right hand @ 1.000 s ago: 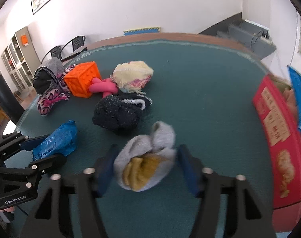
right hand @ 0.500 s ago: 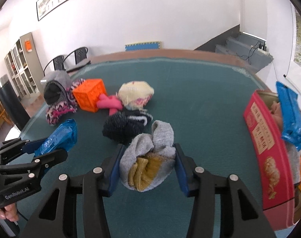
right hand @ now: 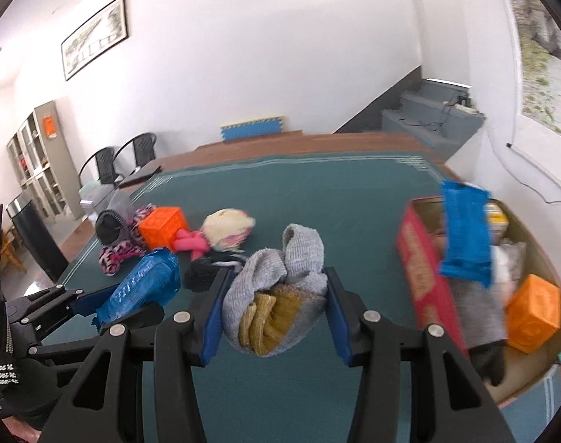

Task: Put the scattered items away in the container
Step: 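Carry the blue bar and grey sock bundle into the red tin and release both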

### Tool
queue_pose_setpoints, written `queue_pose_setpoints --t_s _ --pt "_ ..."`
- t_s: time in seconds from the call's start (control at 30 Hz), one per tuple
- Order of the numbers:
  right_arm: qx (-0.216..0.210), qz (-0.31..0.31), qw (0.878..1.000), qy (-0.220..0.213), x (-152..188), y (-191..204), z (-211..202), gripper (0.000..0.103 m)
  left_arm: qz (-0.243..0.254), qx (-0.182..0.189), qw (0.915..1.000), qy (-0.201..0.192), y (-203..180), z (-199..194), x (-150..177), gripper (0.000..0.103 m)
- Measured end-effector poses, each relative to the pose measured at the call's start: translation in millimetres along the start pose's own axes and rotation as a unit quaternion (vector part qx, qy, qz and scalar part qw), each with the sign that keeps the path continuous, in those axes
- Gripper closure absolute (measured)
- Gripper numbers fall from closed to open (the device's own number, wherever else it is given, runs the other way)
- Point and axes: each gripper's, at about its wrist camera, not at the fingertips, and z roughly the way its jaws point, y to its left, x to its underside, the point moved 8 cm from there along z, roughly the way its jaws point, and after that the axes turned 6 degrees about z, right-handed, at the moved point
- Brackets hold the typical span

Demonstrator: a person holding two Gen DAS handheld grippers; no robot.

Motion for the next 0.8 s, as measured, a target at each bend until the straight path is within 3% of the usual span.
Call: queue_pose_setpoints --t_s 0.33,0.6,0.8 --pt "0.09 0.039 0.994 -0.043 -15.2 -107.8 -51.9 0.051 0.049 0.03 0.9983 -0.011 -75.4 7.5 -22.7 0.056" --pt "0.165 0.099 0.979 -0.064 -24.9 -209.1 -94.1 0.051 0.069 0.118 0.9906 -0.008 -145.5 15.9 -41.3 0.056" --pt "0.17 0.108 0.978 -0.057 -22.6 -228.9 -92.0 0.051 0.084 0.174 0.981 -0.011 -190.1 12.2 -53.1 0.056"
